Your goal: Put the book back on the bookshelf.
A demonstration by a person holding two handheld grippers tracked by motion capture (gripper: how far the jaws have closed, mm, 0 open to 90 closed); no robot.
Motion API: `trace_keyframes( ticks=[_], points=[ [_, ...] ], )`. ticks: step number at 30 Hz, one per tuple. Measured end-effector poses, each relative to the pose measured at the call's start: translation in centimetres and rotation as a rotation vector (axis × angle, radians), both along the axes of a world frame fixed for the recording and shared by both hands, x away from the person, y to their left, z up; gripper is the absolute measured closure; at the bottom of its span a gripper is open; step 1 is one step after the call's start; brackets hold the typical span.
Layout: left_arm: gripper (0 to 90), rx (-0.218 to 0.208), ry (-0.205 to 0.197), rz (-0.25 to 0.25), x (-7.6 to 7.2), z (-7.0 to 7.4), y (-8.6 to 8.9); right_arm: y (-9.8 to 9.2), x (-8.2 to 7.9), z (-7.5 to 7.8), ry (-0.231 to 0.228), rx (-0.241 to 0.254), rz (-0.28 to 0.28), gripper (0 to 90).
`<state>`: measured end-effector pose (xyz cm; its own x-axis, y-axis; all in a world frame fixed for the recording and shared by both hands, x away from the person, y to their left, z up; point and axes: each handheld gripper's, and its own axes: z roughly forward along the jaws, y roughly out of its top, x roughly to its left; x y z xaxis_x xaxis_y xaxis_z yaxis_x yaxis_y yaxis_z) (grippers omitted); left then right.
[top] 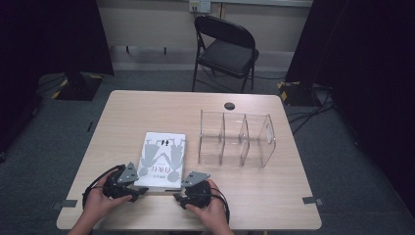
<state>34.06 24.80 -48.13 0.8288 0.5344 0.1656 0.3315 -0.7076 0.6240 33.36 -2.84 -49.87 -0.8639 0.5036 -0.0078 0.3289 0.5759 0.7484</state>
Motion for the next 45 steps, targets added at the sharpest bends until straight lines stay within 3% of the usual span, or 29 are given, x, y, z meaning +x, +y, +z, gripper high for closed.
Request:
trace_keyframes(
  ticks=[5,7,9,16,19,29,30,33,41,45],
  points=[
    [35.2,-0.053,-0.002,0.029,-0.3,-0.3,-0.6,-0.9,-0.1,-0.1,0.001,0.008,0.008,38.4],
    [35.4,-0.055,0.000,0.024,-0.3,-0.1,-0.6,-0.9,-0.2,-0.1,0.006,0.003,-0.001,36.6],
    [35.7,-0.090,0.010,0.033,-0.2,0.3,-0.4,-0.9,-0.2,-0.1,0.004,0.001,0.001,35.9],
    [36.2,-0.120,0.023,0.044,0.0,1.5,-0.4,-0.8,-0.2,-0.1,0.008,-0.003,0.014,31.4],
    [36.2,-0.105,0.028,0.053,0.0,1.6,-0.6,-0.7,-0.3,-0.1,0.009,-0.003,0.012,25.8],
    [36.5,-0.166,0.019,0.068,0.1,2.2,-0.6,-0.5,-0.3,-0.2,0.009,-0.006,-0.005,22.4],
    [36.5,-0.193,0.018,0.078,0.1,2.1,-0.5,-0.5,-0.3,-0.2,0.012,-0.007,-0.005,21.8],
    [36.8,-0.172,0.018,0.078,0.1,2.1,-0.7,-0.4,-0.2,-0.2,0.007,-0.008,-0.008,19.1],
    [36.8,-0.167,0.028,0.086,0.2,2.3,-0.9,-0.1,-0.3,-0.2,0.017,-0.015,-0.026,16.0],
    [36.8,-0.167,0.036,0.084,0.3,2.1,-1.1,-0.1,-0.4,-0.2,-0.020,-0.024,-0.036,15.3]
  ],
)
